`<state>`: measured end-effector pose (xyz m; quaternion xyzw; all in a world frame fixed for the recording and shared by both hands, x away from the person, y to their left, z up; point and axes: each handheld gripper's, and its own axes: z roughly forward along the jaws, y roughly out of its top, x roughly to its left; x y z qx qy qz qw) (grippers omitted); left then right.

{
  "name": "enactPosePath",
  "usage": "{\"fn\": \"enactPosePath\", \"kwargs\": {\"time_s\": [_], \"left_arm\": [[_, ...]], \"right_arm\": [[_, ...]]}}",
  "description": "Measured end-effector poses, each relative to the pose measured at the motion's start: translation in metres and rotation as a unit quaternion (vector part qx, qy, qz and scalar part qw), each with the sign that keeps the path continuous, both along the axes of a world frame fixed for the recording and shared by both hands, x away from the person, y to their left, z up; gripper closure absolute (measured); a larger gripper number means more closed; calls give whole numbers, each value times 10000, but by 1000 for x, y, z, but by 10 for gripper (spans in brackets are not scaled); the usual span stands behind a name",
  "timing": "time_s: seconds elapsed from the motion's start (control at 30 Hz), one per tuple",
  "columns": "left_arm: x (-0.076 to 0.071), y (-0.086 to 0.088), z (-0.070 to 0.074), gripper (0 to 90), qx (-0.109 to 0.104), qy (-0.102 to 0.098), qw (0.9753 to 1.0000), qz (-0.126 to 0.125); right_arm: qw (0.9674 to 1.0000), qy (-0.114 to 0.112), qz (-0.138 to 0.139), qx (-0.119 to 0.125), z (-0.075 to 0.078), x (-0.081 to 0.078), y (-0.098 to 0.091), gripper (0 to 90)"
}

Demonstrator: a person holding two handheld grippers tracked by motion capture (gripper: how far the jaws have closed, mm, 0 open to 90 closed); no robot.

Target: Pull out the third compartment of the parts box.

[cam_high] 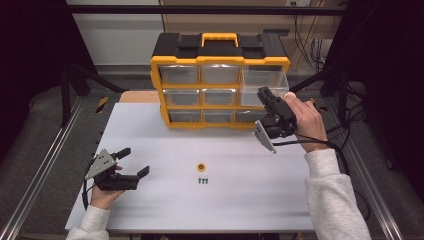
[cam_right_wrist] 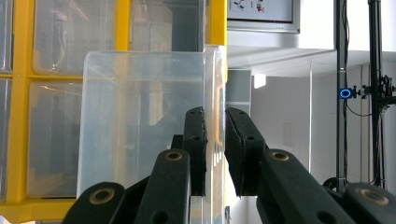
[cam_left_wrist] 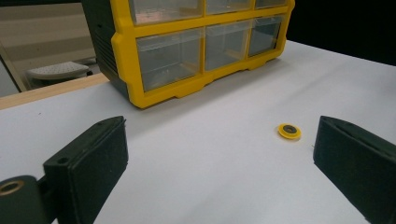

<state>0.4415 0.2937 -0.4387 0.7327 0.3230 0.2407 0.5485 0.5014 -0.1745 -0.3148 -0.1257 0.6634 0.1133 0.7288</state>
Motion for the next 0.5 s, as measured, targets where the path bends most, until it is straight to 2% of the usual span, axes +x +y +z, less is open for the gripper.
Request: {"fn": "enactPosePath", "kwargs": {"time_s": [0.07,0.1,0.17,0.3,0.33,0.37,0.4,0.43,0.5], "left_arm": [[0,0,0,27,2,2,10000,-3],[0,0,0,27,3,2,10000,-4],[0,0,0,27,2,5,10000,2],[0,0,0,27,-9,-5,10000,-1],[0,0,1,27,-11,-4,10000,-2],[0,0,0,27,-11,-5,10000,-3],[0,0,0,27,-8,-1,10000,-3],[0,0,0,27,-2,0,10000,-3],[0,0,0,27,-2,9,10000,-4]], "right_arm": [[10000,50,13,72,1,0,0,777],[9997,164,50,193,2,-1,0,716],[9993,233,64,274,3,-1,0,687],[9960,604,159,632,3,-2,0,514],[9948,654,200,759,3,-3,0,489],[9948,654,200,759,3,-3,0,489],[9932,708,239,893,2,-3,-1,461],[9887,856,322,1189,1,-4,0,415],[9848,948,365,1412,1,-6,0,388]]}}
